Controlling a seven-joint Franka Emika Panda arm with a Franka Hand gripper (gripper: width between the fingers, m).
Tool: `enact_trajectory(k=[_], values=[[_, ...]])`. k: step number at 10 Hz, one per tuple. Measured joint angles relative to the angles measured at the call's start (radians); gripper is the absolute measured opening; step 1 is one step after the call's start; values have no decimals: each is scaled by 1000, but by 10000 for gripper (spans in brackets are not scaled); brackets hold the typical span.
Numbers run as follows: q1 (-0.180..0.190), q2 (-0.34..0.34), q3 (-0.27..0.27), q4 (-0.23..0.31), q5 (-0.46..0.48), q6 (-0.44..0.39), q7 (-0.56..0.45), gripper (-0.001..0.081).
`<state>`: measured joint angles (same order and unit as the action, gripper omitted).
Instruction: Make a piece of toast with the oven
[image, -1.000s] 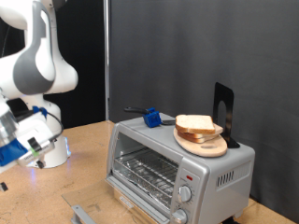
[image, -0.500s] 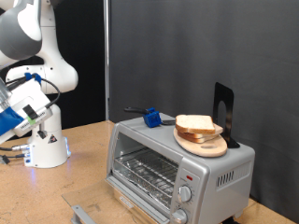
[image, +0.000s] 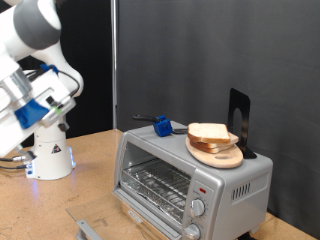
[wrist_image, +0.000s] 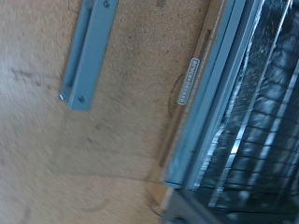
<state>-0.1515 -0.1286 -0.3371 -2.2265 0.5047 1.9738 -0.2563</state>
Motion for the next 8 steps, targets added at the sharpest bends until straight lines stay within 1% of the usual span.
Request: enact_trajectory(k=[1, 2, 3, 4, 5, 6, 7, 8], values=[[8, -35, 13, -12, 0, 13, -94, 682], [19, -73, 26, -31, 3, 46, -182, 682], [25, -122, 33, -74, 3, 89, -260, 682], [22, -117, 33, -71, 3, 75, -219, 682], [23, -111, 34, -61, 6, 36, -210, 682], [33, -114, 39, -43, 15, -18, -215, 682], [50, -122, 46, -25, 35, -66, -250, 682], [68, -139, 50, -14, 64, -94, -316, 682]])
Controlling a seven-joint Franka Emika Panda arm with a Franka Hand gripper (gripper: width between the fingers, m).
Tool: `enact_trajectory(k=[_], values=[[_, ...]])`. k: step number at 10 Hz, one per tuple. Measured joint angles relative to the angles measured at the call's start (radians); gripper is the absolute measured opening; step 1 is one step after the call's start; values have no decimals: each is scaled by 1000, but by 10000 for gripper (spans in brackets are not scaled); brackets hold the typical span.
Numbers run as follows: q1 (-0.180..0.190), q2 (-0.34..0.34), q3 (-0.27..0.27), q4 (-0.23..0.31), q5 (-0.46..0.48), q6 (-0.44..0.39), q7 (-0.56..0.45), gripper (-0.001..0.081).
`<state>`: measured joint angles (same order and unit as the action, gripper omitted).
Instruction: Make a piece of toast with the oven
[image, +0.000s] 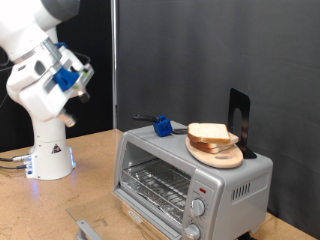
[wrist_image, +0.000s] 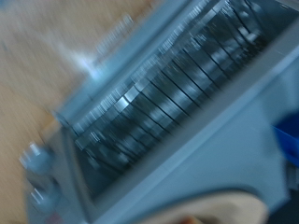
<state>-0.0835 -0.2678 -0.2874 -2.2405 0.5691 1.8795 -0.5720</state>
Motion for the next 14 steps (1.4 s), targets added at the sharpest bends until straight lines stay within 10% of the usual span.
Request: enact_trajectory(k=[4, 8, 14], values=[[53, -110, 27, 1, 72, -9, -165, 682], [55, -226, 104, -21, 52, -9, -65, 682], [103, -236, 176, -22, 84, 23, -120, 682]])
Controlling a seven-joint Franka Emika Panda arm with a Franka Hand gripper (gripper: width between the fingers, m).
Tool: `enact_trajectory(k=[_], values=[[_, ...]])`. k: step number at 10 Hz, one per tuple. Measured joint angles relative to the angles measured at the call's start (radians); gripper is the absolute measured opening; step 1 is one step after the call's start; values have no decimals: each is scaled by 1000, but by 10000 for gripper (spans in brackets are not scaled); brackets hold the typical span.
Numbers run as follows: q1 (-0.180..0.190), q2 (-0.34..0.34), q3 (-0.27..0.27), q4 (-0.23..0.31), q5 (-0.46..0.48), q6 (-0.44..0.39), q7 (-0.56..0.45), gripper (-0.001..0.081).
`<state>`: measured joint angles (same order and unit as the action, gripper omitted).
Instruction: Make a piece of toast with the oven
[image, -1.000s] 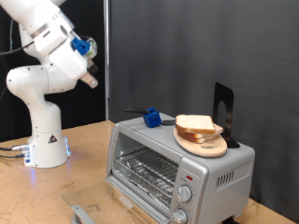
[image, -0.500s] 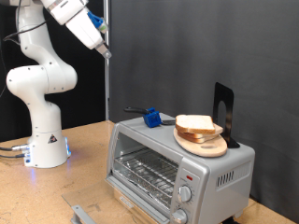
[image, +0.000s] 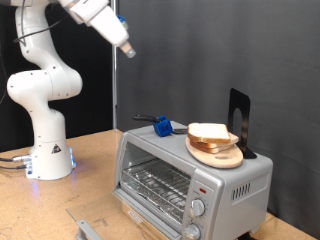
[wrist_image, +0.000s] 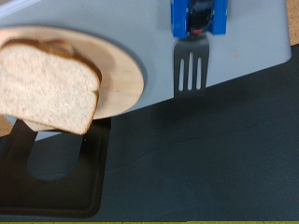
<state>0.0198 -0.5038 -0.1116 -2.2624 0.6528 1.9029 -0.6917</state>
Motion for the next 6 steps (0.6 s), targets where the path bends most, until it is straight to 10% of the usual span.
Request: enact_trajectory(k=[6], values=[[1, -5, 120, -86, -77, 78, 41, 682]])
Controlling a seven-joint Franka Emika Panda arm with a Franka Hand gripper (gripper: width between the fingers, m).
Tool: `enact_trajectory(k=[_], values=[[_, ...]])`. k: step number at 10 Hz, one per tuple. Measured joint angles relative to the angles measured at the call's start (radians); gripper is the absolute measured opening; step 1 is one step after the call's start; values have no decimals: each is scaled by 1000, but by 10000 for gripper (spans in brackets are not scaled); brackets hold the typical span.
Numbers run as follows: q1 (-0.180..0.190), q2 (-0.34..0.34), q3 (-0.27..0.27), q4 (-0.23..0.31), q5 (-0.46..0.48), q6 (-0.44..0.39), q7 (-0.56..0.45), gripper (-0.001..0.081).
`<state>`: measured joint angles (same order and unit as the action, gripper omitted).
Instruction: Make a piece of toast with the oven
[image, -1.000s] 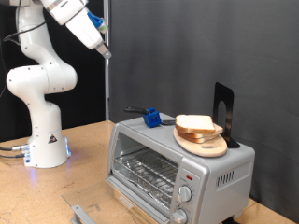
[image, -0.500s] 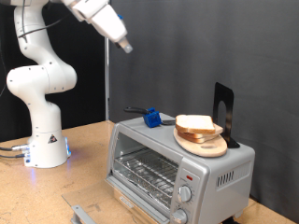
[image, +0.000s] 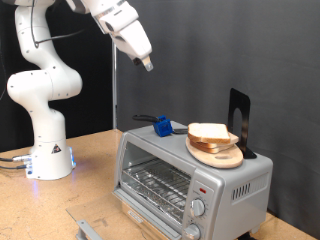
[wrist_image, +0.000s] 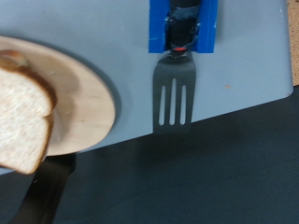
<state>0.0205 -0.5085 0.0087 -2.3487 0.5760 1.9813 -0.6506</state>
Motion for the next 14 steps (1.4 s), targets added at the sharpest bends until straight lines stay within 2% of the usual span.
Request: enact_trajectory(k=[3, 7, 11, 14], values=[[0, -21, 32, -55, -2, 33, 21, 682], [1, -52, 87, -125, 0, 121, 35, 682], [0, -44, 128, -156, 7, 168, 104, 682], [2, -13, 153, -168, 16, 218, 106, 682]])
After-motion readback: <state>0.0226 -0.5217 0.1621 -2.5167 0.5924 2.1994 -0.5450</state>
